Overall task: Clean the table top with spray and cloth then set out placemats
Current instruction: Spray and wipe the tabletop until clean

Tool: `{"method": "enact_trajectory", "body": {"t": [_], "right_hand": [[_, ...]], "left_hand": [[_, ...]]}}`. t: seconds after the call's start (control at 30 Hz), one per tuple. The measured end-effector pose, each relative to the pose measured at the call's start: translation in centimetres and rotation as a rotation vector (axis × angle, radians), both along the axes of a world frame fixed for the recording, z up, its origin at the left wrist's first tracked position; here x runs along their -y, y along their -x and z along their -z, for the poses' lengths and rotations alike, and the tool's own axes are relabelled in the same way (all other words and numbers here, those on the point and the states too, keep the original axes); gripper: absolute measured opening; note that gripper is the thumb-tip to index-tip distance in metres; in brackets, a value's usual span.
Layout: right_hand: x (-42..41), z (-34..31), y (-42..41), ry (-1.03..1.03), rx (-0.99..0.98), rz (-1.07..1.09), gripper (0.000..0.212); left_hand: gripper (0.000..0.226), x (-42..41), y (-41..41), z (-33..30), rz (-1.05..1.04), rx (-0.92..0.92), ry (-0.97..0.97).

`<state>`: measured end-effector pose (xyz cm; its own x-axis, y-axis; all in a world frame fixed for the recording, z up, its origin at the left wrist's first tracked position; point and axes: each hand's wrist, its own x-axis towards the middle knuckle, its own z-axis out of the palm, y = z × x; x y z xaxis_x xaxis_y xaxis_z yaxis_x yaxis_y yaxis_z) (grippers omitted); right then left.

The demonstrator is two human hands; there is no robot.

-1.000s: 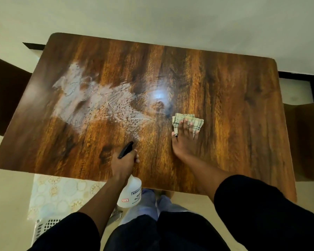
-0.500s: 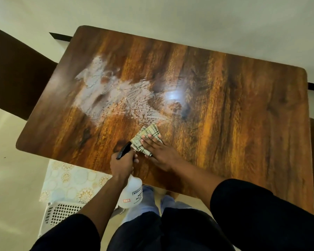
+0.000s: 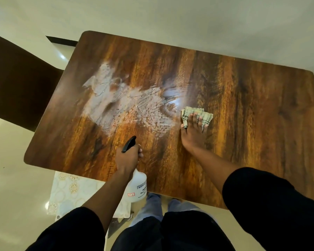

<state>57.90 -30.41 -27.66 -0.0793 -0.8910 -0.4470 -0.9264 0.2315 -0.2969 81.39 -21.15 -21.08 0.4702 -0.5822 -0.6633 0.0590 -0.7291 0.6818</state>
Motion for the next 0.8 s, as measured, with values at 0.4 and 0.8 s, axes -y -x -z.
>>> {"method": "enact_trajectory", "body": {"t": [0.4, 0.8], "right_hand": [[-2.7, 1.7, -13.8, 0.125, 0.078, -0.724, 0.069], [4.8, 0.8, -4.9, 0.065, -0.032, -0.294, 0.068]], "left_hand": [[0.028, 3.2, -5.7, 0.0, -0.112, 0.027, -0.032], [0.017, 4.8, -6.4, 0.0, 0.046, -0.021, -0.027]]}}
